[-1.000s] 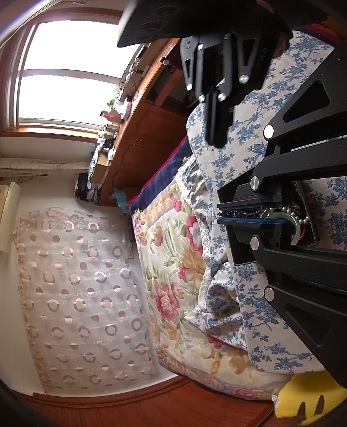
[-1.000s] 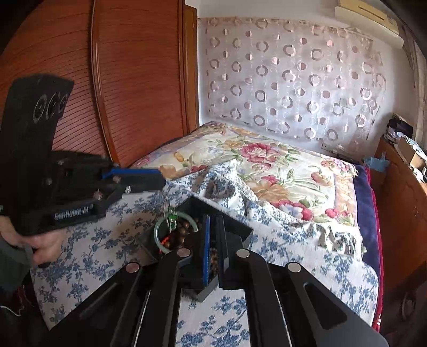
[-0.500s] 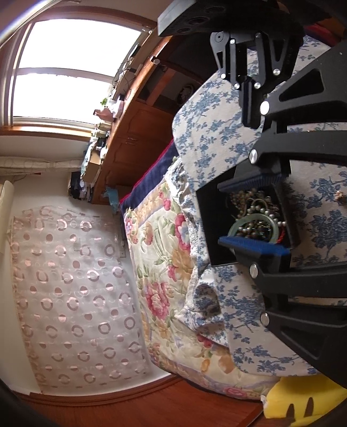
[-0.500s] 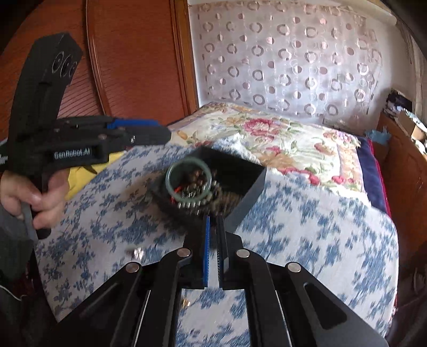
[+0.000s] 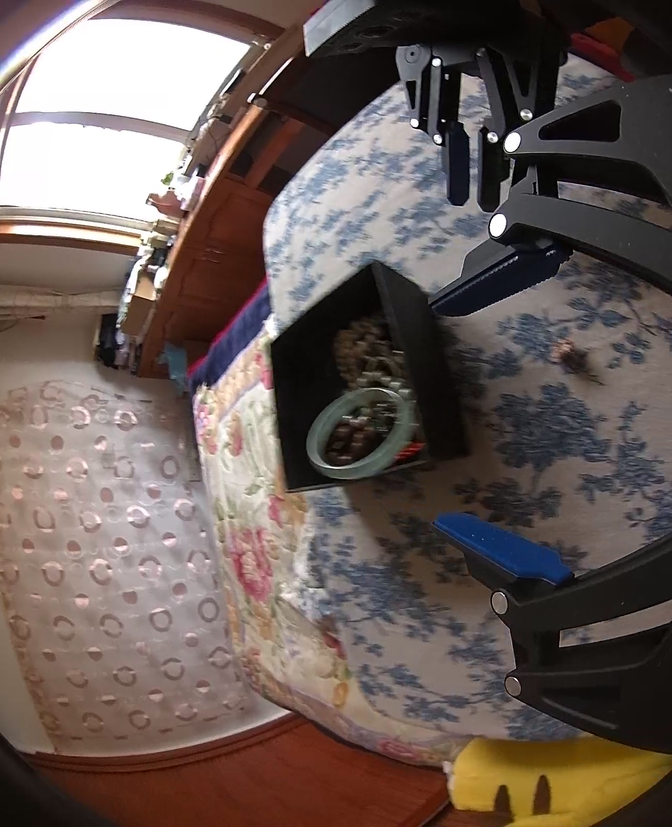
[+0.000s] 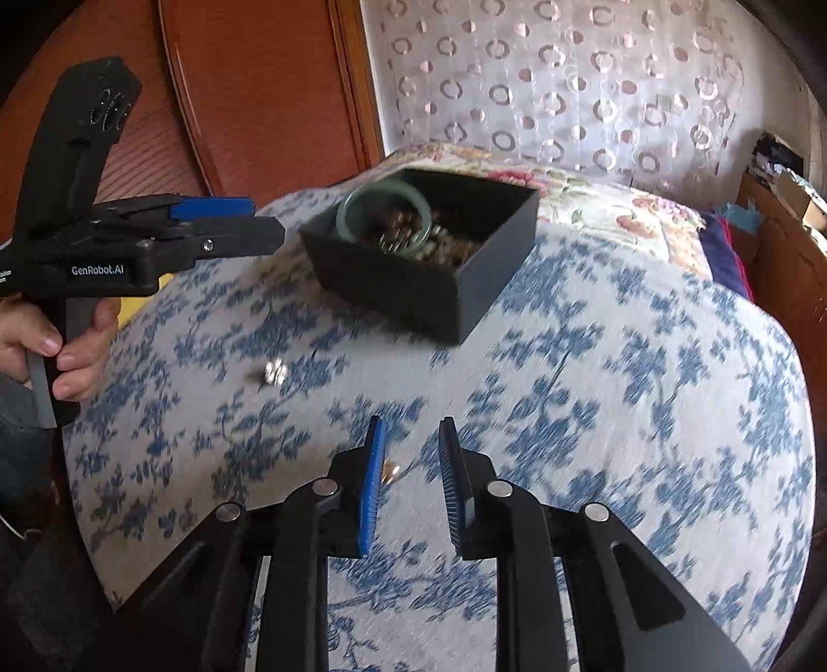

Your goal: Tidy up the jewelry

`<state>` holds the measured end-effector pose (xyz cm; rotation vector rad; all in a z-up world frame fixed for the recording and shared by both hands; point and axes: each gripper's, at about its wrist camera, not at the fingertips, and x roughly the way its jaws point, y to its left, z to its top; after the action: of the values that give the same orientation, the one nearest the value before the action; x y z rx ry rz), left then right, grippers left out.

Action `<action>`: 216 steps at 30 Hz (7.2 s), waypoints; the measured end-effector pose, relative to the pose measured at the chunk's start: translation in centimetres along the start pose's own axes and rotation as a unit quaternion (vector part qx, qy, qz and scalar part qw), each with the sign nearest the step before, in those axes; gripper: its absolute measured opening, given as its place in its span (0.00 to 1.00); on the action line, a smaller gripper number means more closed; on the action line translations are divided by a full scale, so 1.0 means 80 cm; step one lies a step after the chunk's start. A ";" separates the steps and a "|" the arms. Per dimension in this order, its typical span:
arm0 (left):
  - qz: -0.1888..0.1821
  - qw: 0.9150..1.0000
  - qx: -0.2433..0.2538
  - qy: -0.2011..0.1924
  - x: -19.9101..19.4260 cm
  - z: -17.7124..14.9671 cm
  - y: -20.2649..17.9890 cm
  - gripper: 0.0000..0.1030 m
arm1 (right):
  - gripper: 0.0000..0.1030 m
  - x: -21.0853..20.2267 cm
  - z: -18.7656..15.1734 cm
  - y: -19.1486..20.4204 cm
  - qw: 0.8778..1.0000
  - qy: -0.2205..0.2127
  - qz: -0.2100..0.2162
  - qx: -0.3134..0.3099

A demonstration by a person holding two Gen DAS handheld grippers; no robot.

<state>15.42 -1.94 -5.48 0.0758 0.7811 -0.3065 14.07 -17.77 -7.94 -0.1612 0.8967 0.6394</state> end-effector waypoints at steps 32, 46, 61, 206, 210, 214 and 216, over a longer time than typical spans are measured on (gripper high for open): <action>-0.006 0.997 0.046 0.068 0.029 -0.062 -0.036 0.34 | 0.11 0.001 -0.002 0.003 0.999 0.006 -0.026 -0.021; -0.013 0.996 0.049 0.072 0.034 -0.066 -0.041 0.10 | 0.11 0.001 0.002 0.000 0.999 0.004 -0.027 -0.024; -0.017 0.999 0.010 0.034 0.010 -0.039 -0.019 0.10 | 0.11 -0.015 0.057 -0.002 0.998 -0.044 -0.032 -0.040; 0.126 0.979 -0.053 -0.151 -0.202 -0.020 -0.028 0.92 | 0.97 -0.182 0.027 0.060 0.955 -0.250 -0.146 0.058; 0.127 0.979 -0.053 -0.151 -0.202 -0.020 -0.029 0.92 | 0.97 -0.182 0.027 0.060 0.955 -0.250 -0.147 0.059; 0.127 0.979 -0.053 -0.151 -0.202 -0.020 -0.030 0.92 | 0.97 -0.182 0.027 0.060 0.955 -0.250 -0.146 0.059; 0.126 0.979 -0.053 -0.151 -0.202 -0.021 -0.029 0.92 | 0.97 -0.181 0.026 0.060 0.955 -0.250 -0.146 0.059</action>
<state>2.81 0.06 4.81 0.0257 0.4773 -0.0320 6.10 -19.59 5.16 -0.0190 0.4076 0.3232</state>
